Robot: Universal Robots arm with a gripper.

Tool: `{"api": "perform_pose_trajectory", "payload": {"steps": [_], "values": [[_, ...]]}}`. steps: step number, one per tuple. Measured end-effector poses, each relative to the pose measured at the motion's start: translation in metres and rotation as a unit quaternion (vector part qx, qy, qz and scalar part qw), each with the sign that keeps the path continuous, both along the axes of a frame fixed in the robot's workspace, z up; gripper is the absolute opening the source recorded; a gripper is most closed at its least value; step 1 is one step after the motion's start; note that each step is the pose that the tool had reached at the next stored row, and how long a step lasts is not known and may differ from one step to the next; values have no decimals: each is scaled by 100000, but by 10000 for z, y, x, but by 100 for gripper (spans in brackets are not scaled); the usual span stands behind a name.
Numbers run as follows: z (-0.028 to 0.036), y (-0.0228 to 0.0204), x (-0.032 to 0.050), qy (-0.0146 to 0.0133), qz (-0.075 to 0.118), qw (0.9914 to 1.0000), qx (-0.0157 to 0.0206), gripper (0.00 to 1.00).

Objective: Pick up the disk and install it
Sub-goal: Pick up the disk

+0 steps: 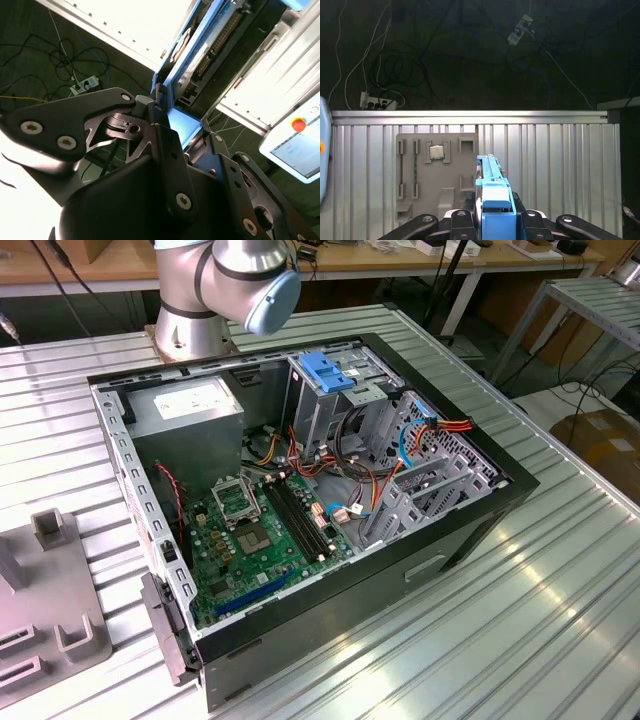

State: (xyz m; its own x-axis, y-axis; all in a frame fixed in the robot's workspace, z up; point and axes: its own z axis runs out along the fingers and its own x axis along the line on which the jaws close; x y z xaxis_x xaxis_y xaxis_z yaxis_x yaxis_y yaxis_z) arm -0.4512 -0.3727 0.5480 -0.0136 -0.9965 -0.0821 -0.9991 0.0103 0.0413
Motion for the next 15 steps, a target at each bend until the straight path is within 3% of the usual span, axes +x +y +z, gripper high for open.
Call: {"api": "perform_pose_trajectory", "payload": {"steps": [2,5,8,11,15], "values": [[-29,-23,28,7,2,100000,-2,37],[-125,-61,96,7,0,100000,-12,37],[-171,-68,294,5,2,100000,-189,37],[-187,-75,386,-2,2,100000,-266,37],[-199,-114,426,0,-4,99999,-317,37]]}}
